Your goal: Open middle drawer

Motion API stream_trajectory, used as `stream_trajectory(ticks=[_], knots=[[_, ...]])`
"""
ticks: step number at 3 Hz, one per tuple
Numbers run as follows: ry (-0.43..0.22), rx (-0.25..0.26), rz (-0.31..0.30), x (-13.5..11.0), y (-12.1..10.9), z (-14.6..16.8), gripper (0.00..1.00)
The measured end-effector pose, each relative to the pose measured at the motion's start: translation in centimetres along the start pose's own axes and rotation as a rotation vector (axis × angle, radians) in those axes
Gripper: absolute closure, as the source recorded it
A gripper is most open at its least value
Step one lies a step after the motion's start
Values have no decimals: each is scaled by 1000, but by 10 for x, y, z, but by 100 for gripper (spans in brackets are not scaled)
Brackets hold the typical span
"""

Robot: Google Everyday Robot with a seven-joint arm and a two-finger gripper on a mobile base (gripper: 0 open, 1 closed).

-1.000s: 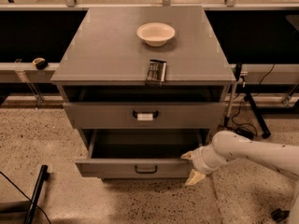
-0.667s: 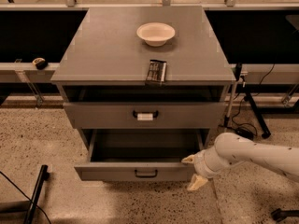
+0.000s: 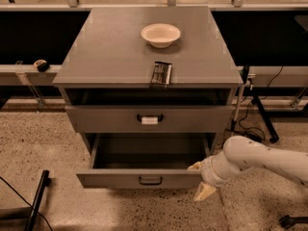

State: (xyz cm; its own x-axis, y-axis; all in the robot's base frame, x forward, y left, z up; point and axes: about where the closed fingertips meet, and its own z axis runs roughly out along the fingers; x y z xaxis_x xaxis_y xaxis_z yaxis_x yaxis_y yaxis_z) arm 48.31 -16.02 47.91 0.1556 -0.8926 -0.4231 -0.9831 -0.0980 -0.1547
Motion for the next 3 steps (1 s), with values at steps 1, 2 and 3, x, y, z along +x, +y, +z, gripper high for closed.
stream_trajectory(ticks=[1, 2, 3], knots=[[-13, 34, -23, -18, -37, -2, 37], [-23, 66, -27, -26, -69, 1, 60], [-31, 99, 7, -22, -100, 12, 79]])
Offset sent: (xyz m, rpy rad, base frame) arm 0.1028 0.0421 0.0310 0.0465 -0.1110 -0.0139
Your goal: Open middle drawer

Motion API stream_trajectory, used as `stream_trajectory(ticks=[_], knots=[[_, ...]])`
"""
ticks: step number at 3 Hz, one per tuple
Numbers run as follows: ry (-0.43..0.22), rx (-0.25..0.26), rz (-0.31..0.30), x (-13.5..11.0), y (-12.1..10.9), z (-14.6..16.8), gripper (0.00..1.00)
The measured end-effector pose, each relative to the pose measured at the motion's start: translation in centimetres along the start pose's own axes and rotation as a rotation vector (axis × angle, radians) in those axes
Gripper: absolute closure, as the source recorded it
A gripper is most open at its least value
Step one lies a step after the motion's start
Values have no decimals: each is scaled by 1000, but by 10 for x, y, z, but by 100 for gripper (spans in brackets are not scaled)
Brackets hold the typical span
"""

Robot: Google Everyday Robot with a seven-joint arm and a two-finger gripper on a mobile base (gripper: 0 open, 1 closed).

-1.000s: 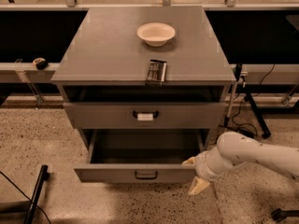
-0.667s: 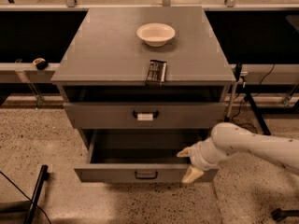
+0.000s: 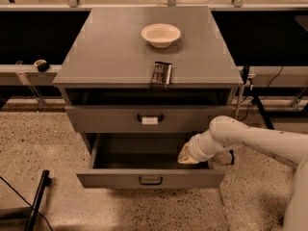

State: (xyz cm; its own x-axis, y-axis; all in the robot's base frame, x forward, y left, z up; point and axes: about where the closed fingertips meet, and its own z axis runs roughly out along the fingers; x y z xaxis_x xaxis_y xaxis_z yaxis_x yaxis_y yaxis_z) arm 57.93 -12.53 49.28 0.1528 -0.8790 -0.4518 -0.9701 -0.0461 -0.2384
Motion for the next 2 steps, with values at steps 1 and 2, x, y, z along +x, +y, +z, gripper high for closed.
stream_trajectory(ticks=[1, 2], knots=[[19, 8, 51, 19, -10, 24, 89], [59, -15, 73, 34, -7, 48, 96]])
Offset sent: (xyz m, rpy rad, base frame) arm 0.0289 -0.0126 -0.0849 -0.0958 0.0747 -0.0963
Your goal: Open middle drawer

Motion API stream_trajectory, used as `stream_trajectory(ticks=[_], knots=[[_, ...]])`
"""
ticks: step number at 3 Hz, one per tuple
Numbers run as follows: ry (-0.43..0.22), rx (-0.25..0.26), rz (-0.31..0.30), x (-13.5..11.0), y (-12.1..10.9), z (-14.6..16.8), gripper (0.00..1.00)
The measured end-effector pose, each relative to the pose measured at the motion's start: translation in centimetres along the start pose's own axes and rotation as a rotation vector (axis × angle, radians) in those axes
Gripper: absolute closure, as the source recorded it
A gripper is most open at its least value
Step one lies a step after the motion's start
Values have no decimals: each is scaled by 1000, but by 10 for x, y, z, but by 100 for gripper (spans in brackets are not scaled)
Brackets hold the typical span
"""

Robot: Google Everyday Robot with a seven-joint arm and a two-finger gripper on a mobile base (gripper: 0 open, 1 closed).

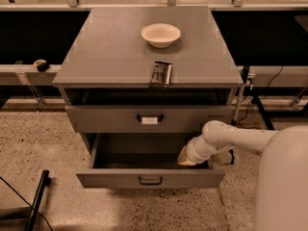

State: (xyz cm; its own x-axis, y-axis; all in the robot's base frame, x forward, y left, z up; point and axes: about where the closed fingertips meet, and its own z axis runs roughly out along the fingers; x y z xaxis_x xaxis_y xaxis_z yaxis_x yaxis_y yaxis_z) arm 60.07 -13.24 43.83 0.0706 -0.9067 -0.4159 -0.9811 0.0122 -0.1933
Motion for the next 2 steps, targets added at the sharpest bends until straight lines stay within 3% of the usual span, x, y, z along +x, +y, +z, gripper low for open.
stream_trajectory(ticks=[2], knots=[[36, -88, -12, 9, 25, 16, 98]])
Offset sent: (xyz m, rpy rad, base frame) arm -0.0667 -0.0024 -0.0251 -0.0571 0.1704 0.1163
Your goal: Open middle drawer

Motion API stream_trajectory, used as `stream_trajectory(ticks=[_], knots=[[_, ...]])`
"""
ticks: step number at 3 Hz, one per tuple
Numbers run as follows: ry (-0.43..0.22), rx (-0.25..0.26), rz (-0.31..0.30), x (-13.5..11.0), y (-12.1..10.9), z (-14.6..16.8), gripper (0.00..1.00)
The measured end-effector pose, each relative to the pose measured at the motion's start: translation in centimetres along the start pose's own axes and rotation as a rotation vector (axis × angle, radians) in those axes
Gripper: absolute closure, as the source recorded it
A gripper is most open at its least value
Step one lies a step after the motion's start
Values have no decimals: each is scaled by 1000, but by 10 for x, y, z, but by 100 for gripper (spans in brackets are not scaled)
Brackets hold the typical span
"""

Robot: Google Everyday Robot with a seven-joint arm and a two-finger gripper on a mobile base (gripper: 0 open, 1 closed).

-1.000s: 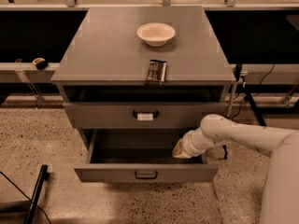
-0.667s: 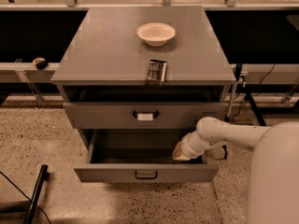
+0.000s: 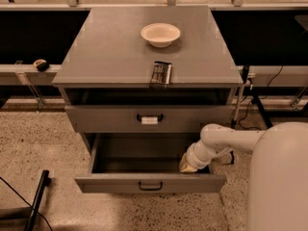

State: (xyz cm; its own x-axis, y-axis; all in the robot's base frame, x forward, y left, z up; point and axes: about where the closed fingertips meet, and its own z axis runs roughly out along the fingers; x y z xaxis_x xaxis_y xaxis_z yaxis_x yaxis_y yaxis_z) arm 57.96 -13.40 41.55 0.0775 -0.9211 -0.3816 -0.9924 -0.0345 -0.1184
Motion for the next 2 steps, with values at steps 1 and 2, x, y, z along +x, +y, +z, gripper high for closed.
stream_trajectory(ticks=[1, 2], knots=[[-6, -74, -28, -5, 27, -5, 97], [-14, -113, -39, -8, 39, -4, 98]])
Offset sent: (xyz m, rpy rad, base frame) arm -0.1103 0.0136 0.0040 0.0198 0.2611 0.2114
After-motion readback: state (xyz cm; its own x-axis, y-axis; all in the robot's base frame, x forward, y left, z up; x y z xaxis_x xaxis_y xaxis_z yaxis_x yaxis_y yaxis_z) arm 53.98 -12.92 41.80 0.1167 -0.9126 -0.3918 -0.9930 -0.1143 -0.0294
